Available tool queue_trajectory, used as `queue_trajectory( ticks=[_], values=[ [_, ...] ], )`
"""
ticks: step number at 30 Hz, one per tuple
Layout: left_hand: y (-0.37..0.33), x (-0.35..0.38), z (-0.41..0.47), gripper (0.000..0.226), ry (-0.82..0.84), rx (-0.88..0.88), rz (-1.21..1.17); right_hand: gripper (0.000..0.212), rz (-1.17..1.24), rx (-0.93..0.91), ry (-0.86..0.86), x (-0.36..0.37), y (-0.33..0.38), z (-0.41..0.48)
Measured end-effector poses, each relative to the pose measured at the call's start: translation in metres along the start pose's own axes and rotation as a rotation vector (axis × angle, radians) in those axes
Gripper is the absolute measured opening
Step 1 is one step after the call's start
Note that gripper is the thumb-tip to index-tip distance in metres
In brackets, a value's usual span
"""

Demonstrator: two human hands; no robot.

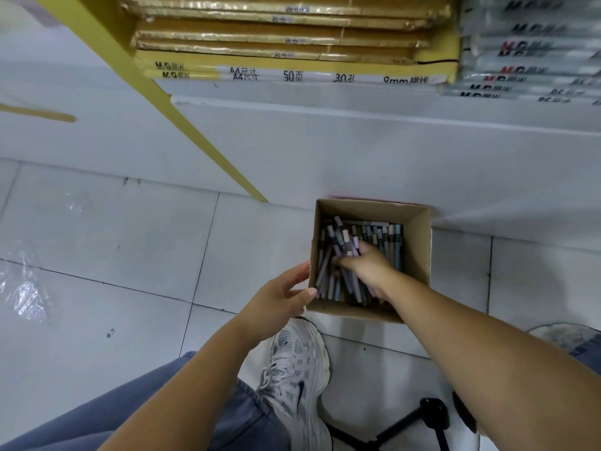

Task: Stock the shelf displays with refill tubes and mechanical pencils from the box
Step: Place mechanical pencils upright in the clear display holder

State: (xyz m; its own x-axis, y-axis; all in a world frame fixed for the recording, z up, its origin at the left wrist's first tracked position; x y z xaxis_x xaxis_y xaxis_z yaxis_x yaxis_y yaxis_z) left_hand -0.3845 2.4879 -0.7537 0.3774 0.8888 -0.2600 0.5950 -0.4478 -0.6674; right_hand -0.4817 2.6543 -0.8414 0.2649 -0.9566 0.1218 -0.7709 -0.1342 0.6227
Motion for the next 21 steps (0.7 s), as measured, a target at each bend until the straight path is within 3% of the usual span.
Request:
queue_trajectory(
  ticks=[4,8,11,13,15,17,21],
  values=[
    [-0.005,0.002,-0.002,0.044,-0.056,0.008,0.084,0.027,0.006,-0.087,0.04,-0.004,0.018,-0.027],
    [-0.019,0.002,-0.011,0.06,-0.292,-0.086,0.368,0.027,0.008,-0.219,0.035,-0.013,0.048,-0.068],
    [-0.055,0.0,-0.027,0.065,-0.396,0.029,0.491,0.026,0.003,-0.354,0.083,-0.01,0.08,-0.111],
    [-0.09,0.0,-0.04,0.057,-0.289,0.167,0.421,0.014,0.013,-0.455,0.12,-0.004,0.105,-0.144],
    [-0.13,0.002,-0.06,0.047,-0.078,0.281,0.272,0.004,0.051,-0.557,0.147,0.002,0.132,-0.18],
    [-0.172,0.002,-0.085,0.038,0.084,0.372,0.105,0.007,0.089,-0.67,0.135,0.004,0.162,-0.219],
    [-0.247,-0.005,-0.132,0.041,0.244,0.51,-0.137,0.014,0.072,-0.889,0.112,-0.001,0.222,-0.304]
  ],
)
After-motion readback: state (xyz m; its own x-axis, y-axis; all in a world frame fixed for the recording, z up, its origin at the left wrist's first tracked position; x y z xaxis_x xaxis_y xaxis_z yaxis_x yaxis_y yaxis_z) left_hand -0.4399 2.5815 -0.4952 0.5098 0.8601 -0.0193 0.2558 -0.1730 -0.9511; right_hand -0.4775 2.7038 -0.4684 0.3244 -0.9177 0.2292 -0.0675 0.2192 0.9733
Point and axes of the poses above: each hand's wrist, its own z-axis towards the middle knuckle, its own x-axis out of the palm, y = z × x, the point moved 4 cm from there along z, towards the middle knuckle, and after that the axes turned 14 degrees about z, right-handed, at the moved point
